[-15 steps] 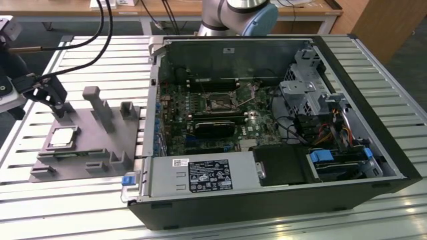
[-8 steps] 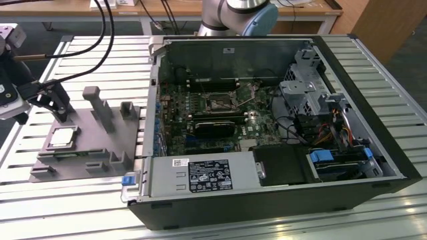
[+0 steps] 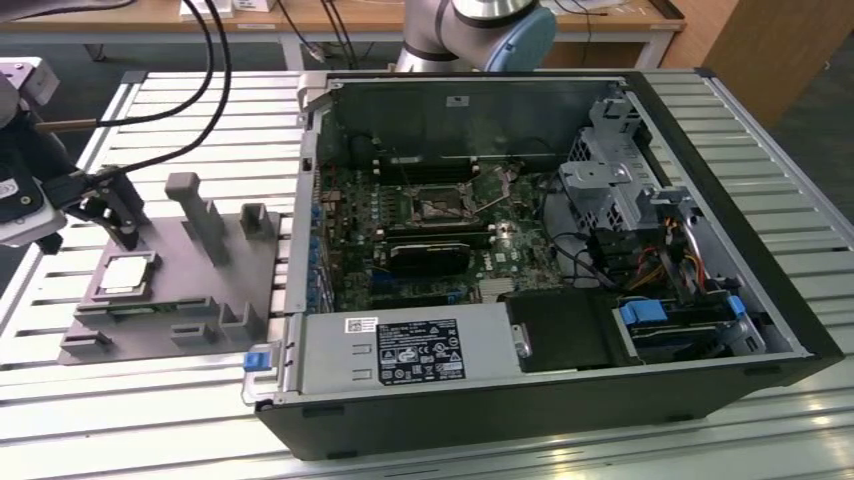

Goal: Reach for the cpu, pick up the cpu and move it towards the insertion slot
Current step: 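Pick up the cpu and move it towards the insertion slot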

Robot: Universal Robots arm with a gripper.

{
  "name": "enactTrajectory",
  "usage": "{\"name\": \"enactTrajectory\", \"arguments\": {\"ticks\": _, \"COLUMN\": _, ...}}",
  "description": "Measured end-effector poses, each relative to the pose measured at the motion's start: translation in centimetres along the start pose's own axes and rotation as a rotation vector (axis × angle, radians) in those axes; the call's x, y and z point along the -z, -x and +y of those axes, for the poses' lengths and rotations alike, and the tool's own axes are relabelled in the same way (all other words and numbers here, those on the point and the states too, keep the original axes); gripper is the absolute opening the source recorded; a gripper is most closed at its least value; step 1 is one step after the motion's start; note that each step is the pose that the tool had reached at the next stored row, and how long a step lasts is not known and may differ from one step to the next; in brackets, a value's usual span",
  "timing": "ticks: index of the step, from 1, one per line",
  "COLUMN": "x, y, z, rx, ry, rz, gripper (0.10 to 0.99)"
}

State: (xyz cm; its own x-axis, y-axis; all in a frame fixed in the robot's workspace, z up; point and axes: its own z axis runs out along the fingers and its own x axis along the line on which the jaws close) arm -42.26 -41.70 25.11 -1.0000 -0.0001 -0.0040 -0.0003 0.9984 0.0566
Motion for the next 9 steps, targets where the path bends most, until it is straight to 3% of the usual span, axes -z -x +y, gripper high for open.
{"name": "enactTrajectory", "arguments": {"ticks": 9, "x": -1.23, "y": 0.00, "z": -0.07, "rx": 0.000, "ry": 0.000, "rz": 0.0000, "gripper": 0.824}}
